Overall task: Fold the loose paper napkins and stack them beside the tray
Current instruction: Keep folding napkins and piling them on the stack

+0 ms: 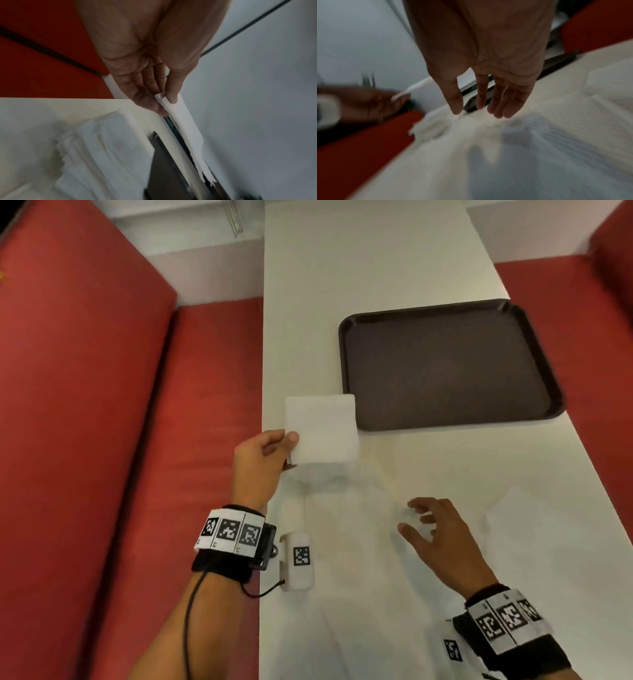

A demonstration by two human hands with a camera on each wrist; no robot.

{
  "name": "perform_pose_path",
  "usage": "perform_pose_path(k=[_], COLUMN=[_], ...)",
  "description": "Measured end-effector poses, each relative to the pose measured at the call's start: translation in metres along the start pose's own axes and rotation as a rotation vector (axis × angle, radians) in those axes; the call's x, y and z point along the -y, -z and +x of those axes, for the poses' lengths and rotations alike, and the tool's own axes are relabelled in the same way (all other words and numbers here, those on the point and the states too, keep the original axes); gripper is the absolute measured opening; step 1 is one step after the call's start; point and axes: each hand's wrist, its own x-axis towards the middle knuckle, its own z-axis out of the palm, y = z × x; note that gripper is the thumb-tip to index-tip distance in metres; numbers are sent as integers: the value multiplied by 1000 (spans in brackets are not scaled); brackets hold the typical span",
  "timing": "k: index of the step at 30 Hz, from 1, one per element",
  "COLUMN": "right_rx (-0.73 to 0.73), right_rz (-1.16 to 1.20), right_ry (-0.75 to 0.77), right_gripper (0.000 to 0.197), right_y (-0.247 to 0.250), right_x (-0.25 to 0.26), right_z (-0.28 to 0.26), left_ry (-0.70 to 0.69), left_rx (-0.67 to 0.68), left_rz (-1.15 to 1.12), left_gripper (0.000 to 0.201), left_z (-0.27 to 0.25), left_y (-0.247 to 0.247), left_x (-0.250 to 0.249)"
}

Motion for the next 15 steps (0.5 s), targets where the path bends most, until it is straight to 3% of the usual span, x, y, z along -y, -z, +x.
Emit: perform_pose_path(k=[4, 7, 10, 12, 15], right_rx=[-41, -128, -129, -106, -100], right_rz=[-288, -491, -543, -525, -548], right_ry=[69, 127, 138, 152, 209], right_gripper=[42, 44, 52, 47, 38], right_y=[-27, -38, -39, -35, -30], right_x=[-10, -2, -1, -3, -11], right_z=[6, 11, 15, 17, 14], left_ry=[-37, -59, -112, -151, -212], left_rx=[-81, -153, -222, -276, -295], left_rz=[247, 489, 712, 707, 624], left_gripper=[23, 24, 31, 36, 27], left_z=[34, 31, 20, 11, -12], left_y=[-7, -10, -6, 0, 5], left_x=[14, 22, 30, 34, 37])
